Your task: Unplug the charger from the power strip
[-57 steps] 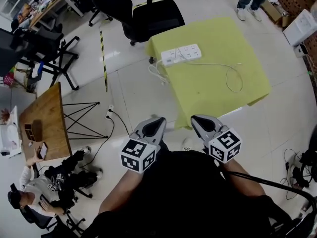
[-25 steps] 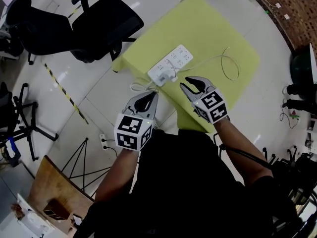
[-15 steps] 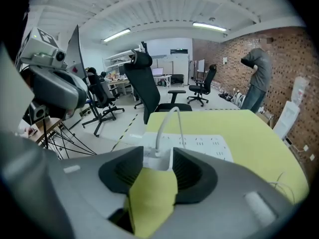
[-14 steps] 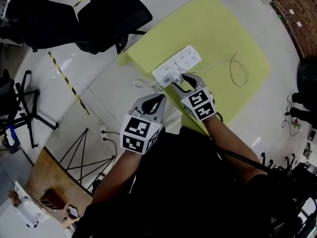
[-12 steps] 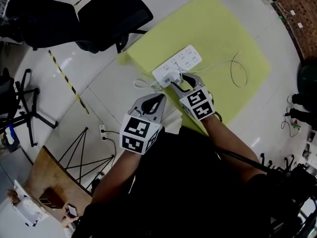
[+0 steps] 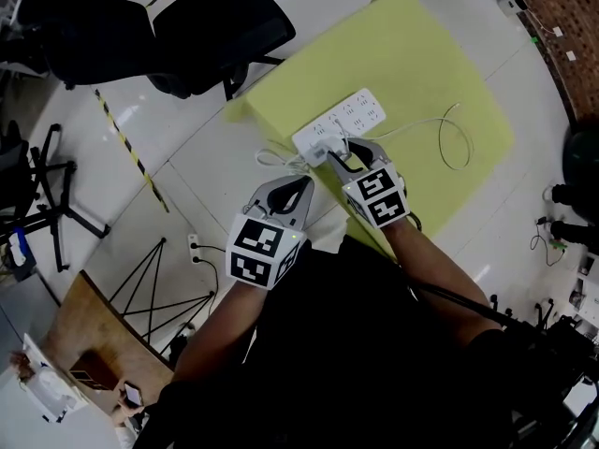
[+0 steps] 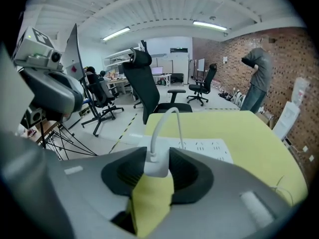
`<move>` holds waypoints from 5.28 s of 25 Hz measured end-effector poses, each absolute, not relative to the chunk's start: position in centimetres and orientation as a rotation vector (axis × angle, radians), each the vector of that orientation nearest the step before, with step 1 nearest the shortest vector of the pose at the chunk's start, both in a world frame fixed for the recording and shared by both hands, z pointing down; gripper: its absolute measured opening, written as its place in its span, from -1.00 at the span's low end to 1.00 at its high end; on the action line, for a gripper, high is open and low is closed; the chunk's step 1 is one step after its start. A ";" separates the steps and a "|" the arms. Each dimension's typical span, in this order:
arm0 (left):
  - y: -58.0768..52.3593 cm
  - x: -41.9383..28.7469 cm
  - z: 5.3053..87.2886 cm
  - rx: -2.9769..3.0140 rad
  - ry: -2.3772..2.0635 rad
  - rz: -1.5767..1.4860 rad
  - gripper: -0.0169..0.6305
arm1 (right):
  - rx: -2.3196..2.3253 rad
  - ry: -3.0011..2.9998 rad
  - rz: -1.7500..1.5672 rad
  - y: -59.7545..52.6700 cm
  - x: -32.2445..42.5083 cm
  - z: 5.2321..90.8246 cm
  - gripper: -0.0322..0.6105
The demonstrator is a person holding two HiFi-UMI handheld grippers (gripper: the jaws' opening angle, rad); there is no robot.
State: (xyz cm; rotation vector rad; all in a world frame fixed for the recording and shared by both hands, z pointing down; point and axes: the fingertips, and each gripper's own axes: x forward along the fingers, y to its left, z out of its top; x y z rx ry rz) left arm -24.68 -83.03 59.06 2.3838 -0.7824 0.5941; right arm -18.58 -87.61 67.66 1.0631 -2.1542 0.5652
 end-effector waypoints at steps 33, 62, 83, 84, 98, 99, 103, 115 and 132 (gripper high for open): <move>-77.6 -14.2 57.2 2.483 -0.614 0.655 -0.92 | 1.583 -1.990 1.255 -77.7 4.5 69.0 -0.47; -76.2 -13.8 55.9 2.477 -0.555 0.617 -0.93 | 1.560 -1.967 0.991 -76.2 4.6 67.4 -0.27; -70.8 -16.2 53.2 2.541 -0.559 0.533 -0.93 | 1.604 -2.312 0.705 -67.9 -3.4 51.6 -0.89; -70.7 -16.5 53.1 2.532 -0.606 0.525 -0.93 | 1.578 -2.335 0.688 -67.7 -3.5 51.3 -0.89; -61.2 -14.0 50.9 2.401 -1.046 0.385 -0.93 | 1.308 -2.572 0.616 -60.3 1.2 49.5 -0.89; -60.3 -13.4 50.8 2.396 -1.054 0.386 -0.93 | 1.291 -2.578 0.621 -59.6 1.7 49.7 -0.89; -57.7 -12.6 50.6 2.404 -1.059 0.427 -0.93 | 1.256 -2.597 0.630 -57.9 2.0 50.1 -0.89; -58.4 -16.2 49.0 2.469 -0.920 0.491 -0.93 | 1.437 -2.534 0.775 -56.5 -1.7 50.7 -0.89; -58.2 -18.6 49.3 2.518 -0.736 0.469 -0.93 | 1.521 -2.422 0.796 -54.7 -6.9 51.3 -0.90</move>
